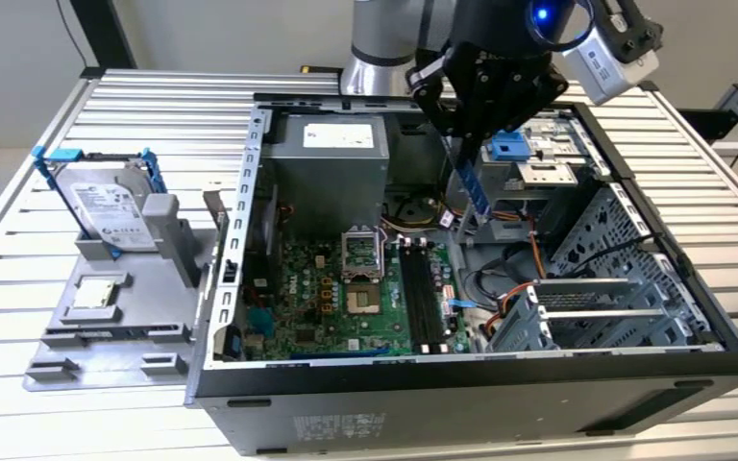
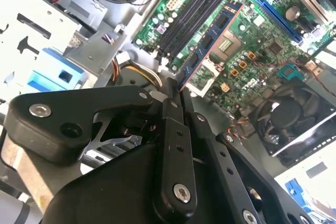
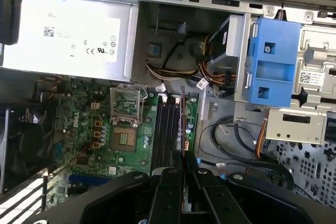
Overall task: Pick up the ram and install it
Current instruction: 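Insert the ram into the slot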
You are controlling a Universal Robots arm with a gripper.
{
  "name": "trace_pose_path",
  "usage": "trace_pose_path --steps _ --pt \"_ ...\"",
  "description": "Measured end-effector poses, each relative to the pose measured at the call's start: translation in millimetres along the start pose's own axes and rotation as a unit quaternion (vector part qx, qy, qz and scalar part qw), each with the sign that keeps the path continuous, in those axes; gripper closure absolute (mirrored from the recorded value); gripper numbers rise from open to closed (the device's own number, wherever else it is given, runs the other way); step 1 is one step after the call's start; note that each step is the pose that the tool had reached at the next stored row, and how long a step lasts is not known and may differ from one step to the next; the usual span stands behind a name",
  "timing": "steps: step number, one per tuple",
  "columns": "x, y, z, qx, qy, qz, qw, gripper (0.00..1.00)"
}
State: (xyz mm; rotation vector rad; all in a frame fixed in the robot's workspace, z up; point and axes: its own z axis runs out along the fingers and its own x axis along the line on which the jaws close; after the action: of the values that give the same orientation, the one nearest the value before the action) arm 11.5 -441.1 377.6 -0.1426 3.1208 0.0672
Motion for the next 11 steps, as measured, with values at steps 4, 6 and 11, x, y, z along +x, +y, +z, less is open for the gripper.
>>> trace_pose_path --steps 4,6,11 --pt "-1.1 -0.6 2.9 0.0007 0.0001 0.0 1.0 1.0" --pt "-1.1 -0.6 3.0 0.0014 0.0001 0.0 1.0 1.0" --pt "-1.1 -0.6 3.0 0.0034 0.0003 0.0 0.99999 1.0"
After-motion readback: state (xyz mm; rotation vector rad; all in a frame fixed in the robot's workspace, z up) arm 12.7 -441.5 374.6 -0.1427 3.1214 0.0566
